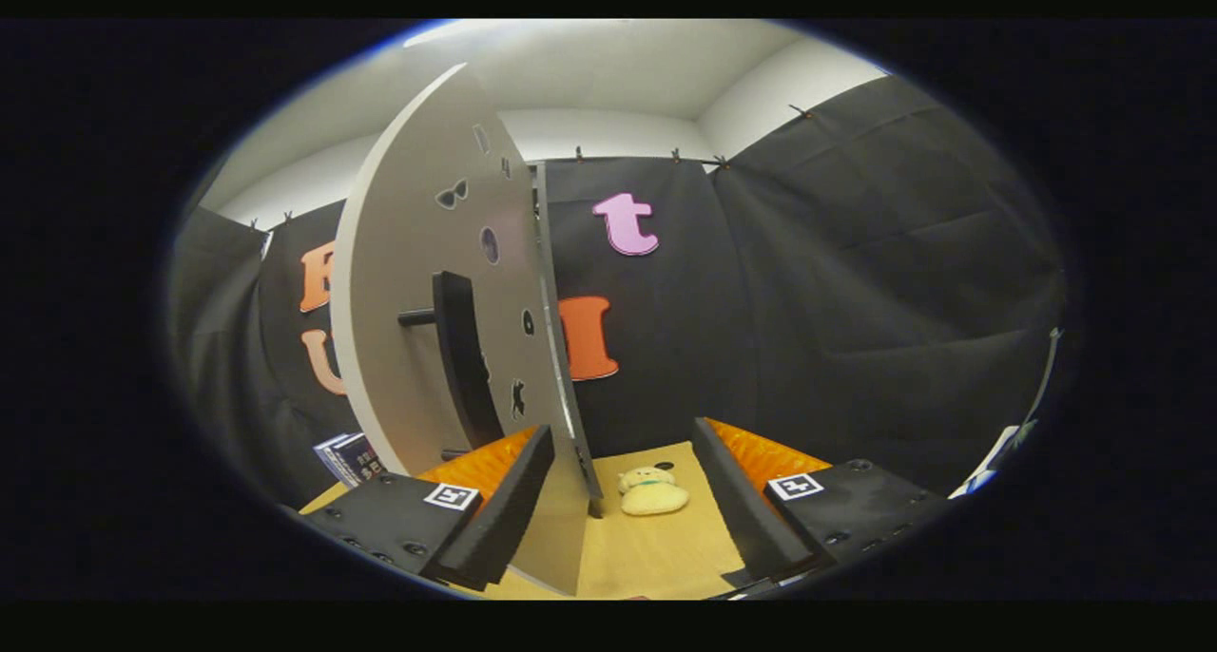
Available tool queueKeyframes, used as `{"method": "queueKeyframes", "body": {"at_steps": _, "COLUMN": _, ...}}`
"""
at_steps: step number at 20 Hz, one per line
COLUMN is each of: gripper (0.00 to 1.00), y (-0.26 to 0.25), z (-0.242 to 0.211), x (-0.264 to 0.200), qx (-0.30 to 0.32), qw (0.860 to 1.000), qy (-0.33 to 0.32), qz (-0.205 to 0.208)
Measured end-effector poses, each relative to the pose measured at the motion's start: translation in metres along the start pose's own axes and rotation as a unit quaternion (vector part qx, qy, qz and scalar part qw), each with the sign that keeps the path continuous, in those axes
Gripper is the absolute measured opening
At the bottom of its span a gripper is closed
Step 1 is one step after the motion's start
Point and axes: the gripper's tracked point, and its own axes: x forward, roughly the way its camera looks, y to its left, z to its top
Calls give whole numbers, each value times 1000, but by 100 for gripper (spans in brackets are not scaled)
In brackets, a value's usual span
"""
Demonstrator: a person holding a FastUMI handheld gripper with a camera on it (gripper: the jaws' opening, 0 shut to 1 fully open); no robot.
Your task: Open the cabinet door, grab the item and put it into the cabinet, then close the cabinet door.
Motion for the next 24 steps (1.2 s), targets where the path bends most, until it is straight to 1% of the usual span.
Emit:
{"method": "queueKeyframes", "body": {"at_steps": 4, "gripper": 95, "y": 10, "z": -3, "x": -2, "qx": 6, "qw": 1000, "qy": -1, "qz": -6}}
{"method": "queueKeyframes", "body": {"at_steps": 8, "gripper": 95, "y": 40, "z": -10, "x": -1, "qx": 6, "qw": 1000, "qy": 10, "qz": 11}}
{"method": "queueKeyframes", "body": {"at_steps": 11, "gripper": 95, "y": 72, "z": -17, "x": 3, "qx": 12, "qw": 999, "qy": 23, "qz": 36}}
{"method": "queueKeyframes", "body": {"at_steps": 13, "gripper": 95, "y": 98, "z": -21, "x": 9, "qx": 8, "qw": 998, "qy": 29, "qz": 62}}
{"method": "queueKeyframes", "body": {"at_steps": 17, "gripper": 95, "y": 144, "z": -28, "x": 39, "qx": -3, "qw": 994, "qy": 35, "qz": 103}}
{"method": "queueKeyframes", "body": {"at_steps": 21, "gripper": 97, "y": 192, "z": -28, "x": 59, "qx": 13, "qw": 988, "qy": 33, "qz": 151}}
{"method": "queueKeyframes", "body": {"at_steps": 24, "gripper": 97, "y": 197, "z": -28, "x": 54, "qx": 17, "qw": 984, "qy": 36, "qz": 174}}
